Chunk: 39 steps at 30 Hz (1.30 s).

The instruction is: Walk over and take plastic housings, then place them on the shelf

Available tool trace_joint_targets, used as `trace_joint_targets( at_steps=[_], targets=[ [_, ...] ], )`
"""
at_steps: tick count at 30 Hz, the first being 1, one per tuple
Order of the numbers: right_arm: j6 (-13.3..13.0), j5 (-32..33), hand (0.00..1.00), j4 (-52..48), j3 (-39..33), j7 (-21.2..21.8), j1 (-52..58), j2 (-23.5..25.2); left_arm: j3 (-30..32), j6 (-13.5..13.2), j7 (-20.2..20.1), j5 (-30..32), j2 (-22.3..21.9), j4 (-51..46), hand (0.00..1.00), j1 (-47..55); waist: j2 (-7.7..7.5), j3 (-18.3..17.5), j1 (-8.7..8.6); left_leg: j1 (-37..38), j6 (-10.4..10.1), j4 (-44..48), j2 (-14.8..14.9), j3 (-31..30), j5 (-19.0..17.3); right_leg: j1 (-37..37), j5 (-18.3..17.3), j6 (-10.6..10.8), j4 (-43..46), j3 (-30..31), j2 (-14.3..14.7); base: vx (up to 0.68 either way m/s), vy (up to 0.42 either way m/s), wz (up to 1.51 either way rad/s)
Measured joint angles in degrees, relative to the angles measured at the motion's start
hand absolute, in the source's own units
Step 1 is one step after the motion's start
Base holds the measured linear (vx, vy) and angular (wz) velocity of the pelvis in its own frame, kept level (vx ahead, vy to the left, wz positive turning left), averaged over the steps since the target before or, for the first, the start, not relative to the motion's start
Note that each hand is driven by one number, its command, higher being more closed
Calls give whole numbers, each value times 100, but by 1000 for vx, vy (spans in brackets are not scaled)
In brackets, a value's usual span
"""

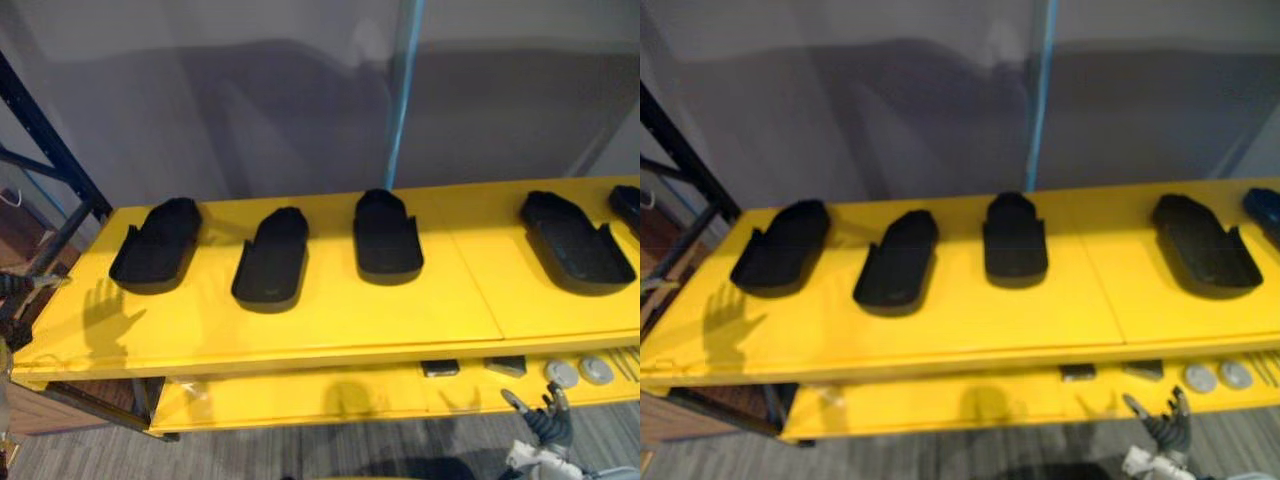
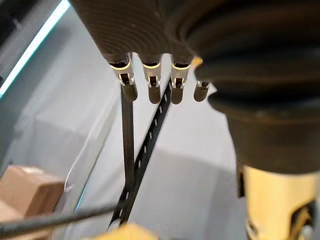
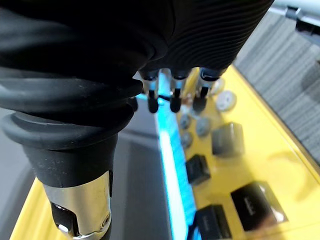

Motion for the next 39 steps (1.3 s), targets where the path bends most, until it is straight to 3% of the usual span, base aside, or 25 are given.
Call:
trace_joint_targets(
  at_steps=[7, 10, 15, 19, 29, 39],
  targets=[
    [0, 0, 0, 66, 0, 80, -8, -83, -491, 138, -1292, 7, 288, 374, 0, -121, 13, 9, -42, 63, 0, 0, 7, 100, 0, 54, 3, 1, -23, 25, 5, 39, -7, -4],
    [1, -1, 0, 180, -1, 88, -17, -174, -826, 124, -1568, -51, 566, 531, 0, -239, 30, 19, -62, 122, -2, -3, 12, 122, -1, 101, 1, -3, -35, 24, 10, -6, -7, -2],
    [1, -1, 0, 200, -3, 195, -2, -236, -880, 141, -1905, -96, 632, 748, 0, -425, 102, 65, -137, 125, -1, -4, 17, 140, -1, 92, 23, -16, -41, 32, 11, -47, 2, -2],
    [1, 0, 0, 235, -4, 205, -1, -238, -1293, 124, -2087, -272, 817, 899, 0, -472, 106, 69, -190, 90, -3, -4, 16, 165, -4, 60, 29, -45, -89, 59, 14, -9, 1, -2],
    [1, -13, 0, 247, -12, 250, -6, -253, -1499, 112, -2552, -279, 858, 1402, 0, -671, 106, 99, -278, 88, -15, 0, 11, 310, -50, -11, 92, -23, -128, 196, 18, 38, 5, -6],
    [0, -18, 0, 271, -4, 306, 16, -372, -1885, 120, -2580, -314, 904, 1631, 0, -748, 177, 202, -351, 138, -10, -2, 16, 386, -56, -34, 82, -44, -95, 294, 19, -10, 0, -4]
  ],
)
